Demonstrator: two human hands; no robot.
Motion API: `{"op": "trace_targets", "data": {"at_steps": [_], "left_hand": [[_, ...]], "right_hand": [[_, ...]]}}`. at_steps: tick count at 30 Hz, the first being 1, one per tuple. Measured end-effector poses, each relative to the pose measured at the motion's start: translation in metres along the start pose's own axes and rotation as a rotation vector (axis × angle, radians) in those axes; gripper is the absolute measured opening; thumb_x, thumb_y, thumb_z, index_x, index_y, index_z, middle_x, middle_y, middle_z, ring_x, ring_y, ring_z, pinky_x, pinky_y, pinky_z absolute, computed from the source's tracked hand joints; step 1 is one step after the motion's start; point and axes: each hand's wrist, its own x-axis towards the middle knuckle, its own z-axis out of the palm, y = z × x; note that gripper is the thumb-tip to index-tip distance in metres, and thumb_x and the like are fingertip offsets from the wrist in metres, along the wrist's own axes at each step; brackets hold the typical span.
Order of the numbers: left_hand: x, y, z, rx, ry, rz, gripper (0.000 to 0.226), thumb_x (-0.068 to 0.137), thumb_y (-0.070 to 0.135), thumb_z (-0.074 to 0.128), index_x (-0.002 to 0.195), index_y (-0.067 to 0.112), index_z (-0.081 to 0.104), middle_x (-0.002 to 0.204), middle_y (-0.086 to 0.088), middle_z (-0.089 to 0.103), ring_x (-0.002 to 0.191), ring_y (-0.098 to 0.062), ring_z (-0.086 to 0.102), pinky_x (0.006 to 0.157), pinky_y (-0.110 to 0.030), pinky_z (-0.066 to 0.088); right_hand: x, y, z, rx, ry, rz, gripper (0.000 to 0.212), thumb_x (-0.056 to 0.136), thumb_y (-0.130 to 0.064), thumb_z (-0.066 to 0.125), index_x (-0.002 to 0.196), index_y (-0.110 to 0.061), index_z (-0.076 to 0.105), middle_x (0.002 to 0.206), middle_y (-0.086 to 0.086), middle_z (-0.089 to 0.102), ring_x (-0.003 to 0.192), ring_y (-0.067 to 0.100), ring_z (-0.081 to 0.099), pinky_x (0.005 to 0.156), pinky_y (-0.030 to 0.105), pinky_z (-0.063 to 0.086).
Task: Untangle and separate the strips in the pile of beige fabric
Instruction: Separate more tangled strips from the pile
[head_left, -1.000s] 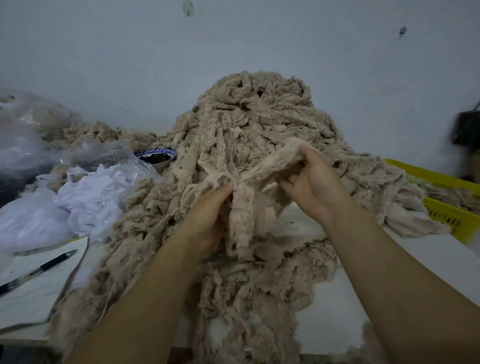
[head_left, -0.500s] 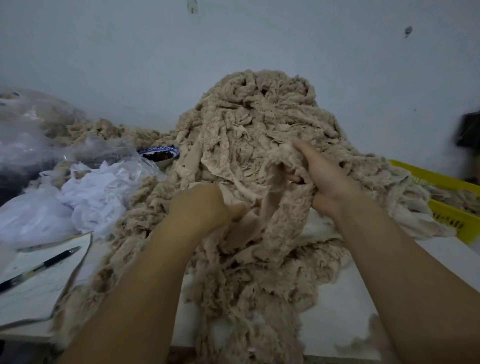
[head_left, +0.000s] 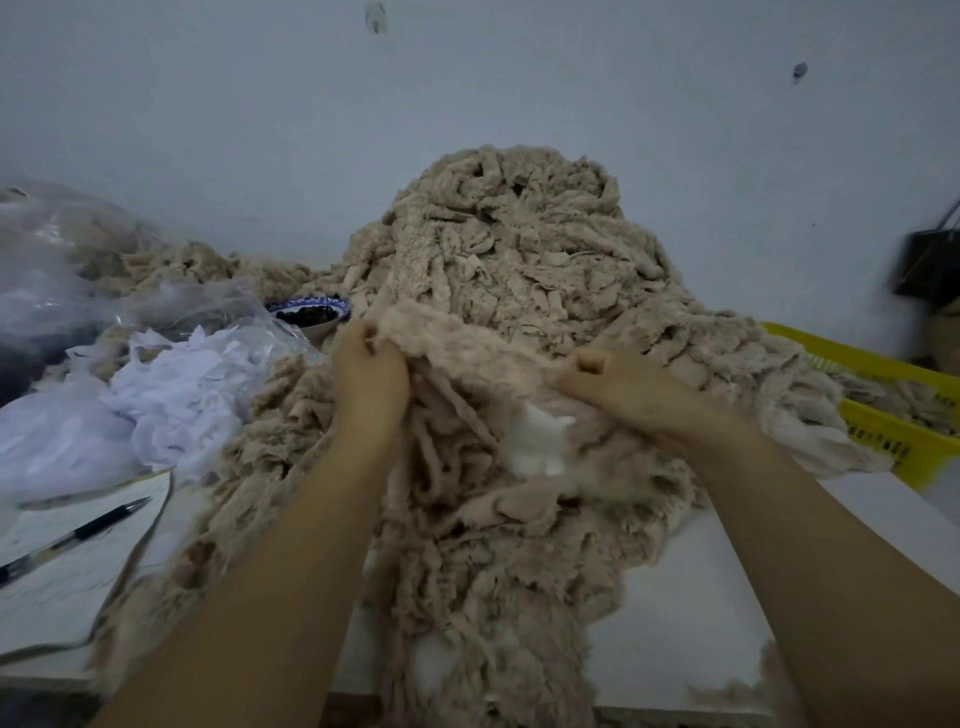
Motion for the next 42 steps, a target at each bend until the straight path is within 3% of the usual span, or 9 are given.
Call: {"op": "trace_targets", "data": {"at_steps": [9,14,18,22,25,28,31,37,42], "left_hand": [[0.006,-0.015,-0.023,-0.537,0.126,-0.179,0.056,0.104,0.051,0.033,0.085,0.012,0.068,0.087,-0.001,0.073,0.077,-0.009,0.069,0.077,-0.026,0.056],[0.000,-0.031,-0.028,-0.078,0.240,-0.038,0.034,0.104,0.037,0.034,0.124,0.022,0.056,0.128,-0.001,0.057,0.104,-0.013,0.057,0.087,-0.026,0.046],[-0.008,-0.048,-0.024,0.407,-0.041,0.284,0.038,0.100,0.015,0.044,0.137,0.015,0.050,0.140,-0.006,0.046,0.129,-0.023,0.040,0.108,-0.035,0.032],[-0.014,-0.054,-0.018,0.653,-0.219,0.402,0.023,0.099,0.021,0.053,0.084,0.008,0.063,0.085,-0.006,0.060,0.094,-0.028,0.049,0.070,-0.031,0.034],[-0.013,-0.055,-0.020,0.348,-0.128,0.084,0.039,0.100,0.023,0.048,0.065,0.006,0.054,0.064,-0.008,0.054,0.068,-0.027,0.051,0.056,-0.032,0.039],[-0.007,-0.060,-0.032,-0.018,0.109,-0.355,0.036,0.101,0.035,0.047,0.098,0.009,0.071,0.097,-0.007,0.068,0.093,-0.029,0.060,0.085,-0.039,0.051],[-0.009,-0.058,-0.029,0.185,-0.032,-0.215,0.036,0.101,0.034,0.045,0.094,0.006,0.067,0.095,-0.011,0.063,0.096,-0.030,0.058,0.080,-0.036,0.048],[-0.017,-0.032,0.004,0.421,-0.448,0.042,0.036,0.095,0.033,0.053,0.069,0.008,0.053,0.064,-0.006,0.050,0.060,-0.020,0.047,0.059,-0.030,0.033],[-0.010,-0.026,-0.007,-0.194,-0.308,-0.211,0.027,0.101,0.030,0.051,0.082,0.016,0.063,0.063,-0.003,0.057,0.049,-0.012,0.048,0.049,-0.022,0.040]], "right_hand": [[0.012,0.018,0.006,0.017,0.432,-0.004,0.009,0.097,-0.027,0.057,0.096,-0.023,0.050,0.082,-0.004,0.055,0.051,0.005,0.050,0.042,0.023,0.033],[0.012,0.023,0.003,0.099,0.588,0.002,0.016,0.095,-0.020,0.058,0.092,-0.028,0.044,0.087,-0.008,0.056,0.049,0.009,0.051,0.038,0.023,0.036],[0.015,0.026,0.004,0.172,0.680,0.005,0.015,0.096,-0.018,0.052,0.096,-0.028,0.041,0.087,-0.014,0.049,0.065,0.008,0.049,0.048,0.026,0.035],[0.016,0.019,0.005,0.422,0.743,0.021,0.017,0.097,-0.020,0.046,0.106,-0.033,0.052,0.089,0.001,0.061,0.067,0.029,0.059,0.054,0.030,0.045],[0.019,0.025,0.003,0.679,0.836,0.115,0.038,0.099,-0.017,0.043,0.135,-0.016,0.052,0.088,0.005,0.064,0.049,0.012,0.055,0.041,0.019,0.040],[0.018,0.040,-0.001,0.846,0.935,0.240,0.032,0.102,-0.029,0.047,0.125,-0.010,0.057,0.093,0.005,0.063,0.057,0.013,0.057,0.033,0.017,0.040],[0.013,0.051,0.006,0.699,0.822,0.309,0.052,0.101,-0.042,0.047,0.141,-0.010,0.043,0.110,0.003,0.063,0.081,0.022,0.066,0.053,0.027,0.053],[0.016,0.031,0.044,0.113,0.416,0.066,0.027,0.095,-0.034,0.056,0.075,-0.024,0.039,0.070,-0.005,0.045,0.064,0.013,0.045,0.055,0.030,0.033],[0.009,0.023,0.039,0.394,-0.100,0.059,0.027,0.096,-0.036,0.061,0.083,-0.014,0.053,0.084,0.011,0.058,0.080,0.025,0.059,0.072,0.040,0.047]]}}
